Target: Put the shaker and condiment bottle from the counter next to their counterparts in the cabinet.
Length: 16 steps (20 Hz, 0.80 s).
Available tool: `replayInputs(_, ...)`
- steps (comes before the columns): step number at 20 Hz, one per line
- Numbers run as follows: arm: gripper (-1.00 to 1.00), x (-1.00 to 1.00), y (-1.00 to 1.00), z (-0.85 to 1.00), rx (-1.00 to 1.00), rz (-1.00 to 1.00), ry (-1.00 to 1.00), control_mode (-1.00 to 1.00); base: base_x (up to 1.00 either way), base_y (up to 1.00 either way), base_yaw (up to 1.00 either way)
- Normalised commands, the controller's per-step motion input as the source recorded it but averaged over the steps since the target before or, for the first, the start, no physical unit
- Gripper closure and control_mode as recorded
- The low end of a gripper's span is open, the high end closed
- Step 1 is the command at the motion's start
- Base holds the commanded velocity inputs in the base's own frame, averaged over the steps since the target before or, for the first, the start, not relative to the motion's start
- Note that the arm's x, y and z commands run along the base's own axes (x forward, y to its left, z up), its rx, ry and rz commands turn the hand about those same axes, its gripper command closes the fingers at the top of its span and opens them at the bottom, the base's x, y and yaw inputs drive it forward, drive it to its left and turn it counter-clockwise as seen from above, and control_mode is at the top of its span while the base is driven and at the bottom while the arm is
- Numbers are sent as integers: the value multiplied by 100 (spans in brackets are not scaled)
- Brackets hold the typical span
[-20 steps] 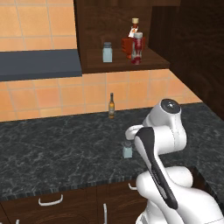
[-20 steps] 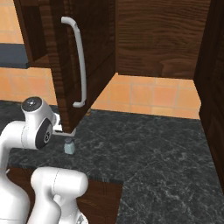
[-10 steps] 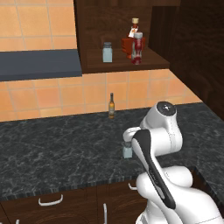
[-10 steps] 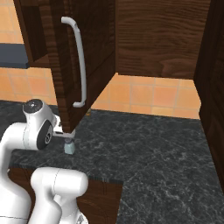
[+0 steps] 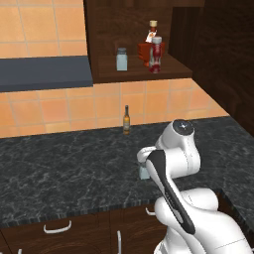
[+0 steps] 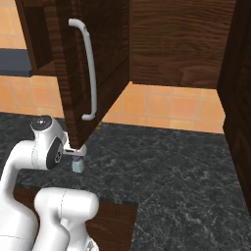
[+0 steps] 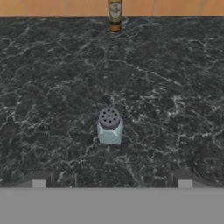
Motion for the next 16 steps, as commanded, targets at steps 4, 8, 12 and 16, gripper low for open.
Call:
replayInputs(4,-100,27,0,-18,0,0,0,-100,0,0,0)
replayInputs(8,-100,21,4,-19,0,0,0,-100,0,0,0)
replayInputs(12,-100,9,10,-24,0,0,0,-100,0,0,0)
replayInputs(16,-100,3,11,-25,0,0,0,-100,0,0,0)
